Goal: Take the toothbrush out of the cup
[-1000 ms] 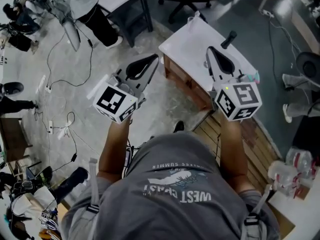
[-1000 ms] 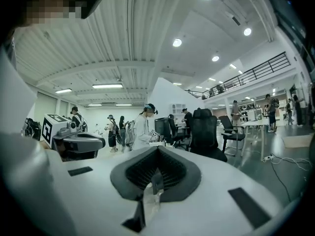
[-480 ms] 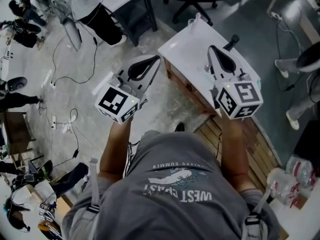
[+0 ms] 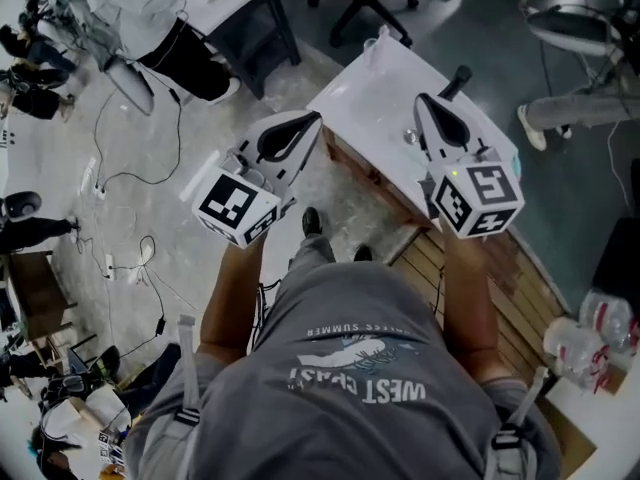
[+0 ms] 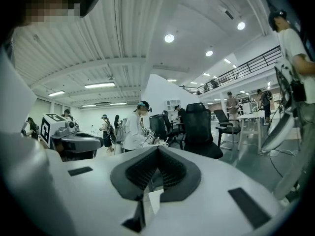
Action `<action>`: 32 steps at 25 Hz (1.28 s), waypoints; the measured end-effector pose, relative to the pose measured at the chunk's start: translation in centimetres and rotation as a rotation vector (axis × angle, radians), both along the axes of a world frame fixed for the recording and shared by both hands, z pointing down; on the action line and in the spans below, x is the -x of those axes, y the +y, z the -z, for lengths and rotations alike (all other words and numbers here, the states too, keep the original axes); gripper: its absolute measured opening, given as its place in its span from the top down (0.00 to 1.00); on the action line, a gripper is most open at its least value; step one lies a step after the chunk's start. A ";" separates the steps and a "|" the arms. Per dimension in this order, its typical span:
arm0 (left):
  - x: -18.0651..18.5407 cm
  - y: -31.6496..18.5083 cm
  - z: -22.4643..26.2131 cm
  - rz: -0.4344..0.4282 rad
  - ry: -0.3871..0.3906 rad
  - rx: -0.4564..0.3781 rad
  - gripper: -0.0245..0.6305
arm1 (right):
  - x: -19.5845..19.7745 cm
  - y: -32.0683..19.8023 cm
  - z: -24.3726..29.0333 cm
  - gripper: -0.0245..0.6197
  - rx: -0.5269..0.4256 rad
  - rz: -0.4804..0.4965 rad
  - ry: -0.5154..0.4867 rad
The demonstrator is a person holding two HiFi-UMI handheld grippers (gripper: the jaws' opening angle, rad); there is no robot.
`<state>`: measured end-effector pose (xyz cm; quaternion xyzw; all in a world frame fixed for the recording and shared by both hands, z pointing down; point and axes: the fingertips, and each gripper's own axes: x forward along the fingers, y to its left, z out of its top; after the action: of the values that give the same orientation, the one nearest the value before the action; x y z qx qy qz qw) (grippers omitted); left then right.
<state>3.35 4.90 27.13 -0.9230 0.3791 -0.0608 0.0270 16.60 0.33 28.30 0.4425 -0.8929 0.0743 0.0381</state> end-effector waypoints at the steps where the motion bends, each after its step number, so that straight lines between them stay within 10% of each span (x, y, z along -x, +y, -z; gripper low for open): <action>1: 0.2 -0.8 0.0 -0.020 0.003 0.000 0.96 | 0.1 -0.6 -0.1 0.95 0.002 -0.019 0.005; 32: 9.9 -17.8 0.1 -0.341 0.082 0.010 0.96 | 6.4 -11.9 0.0 0.95 0.053 -0.375 0.071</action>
<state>-6.59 -12.88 27.04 -0.9757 0.2177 -0.0195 0.0169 10.16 -11.56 28.31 0.6025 -0.7904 0.0878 0.0668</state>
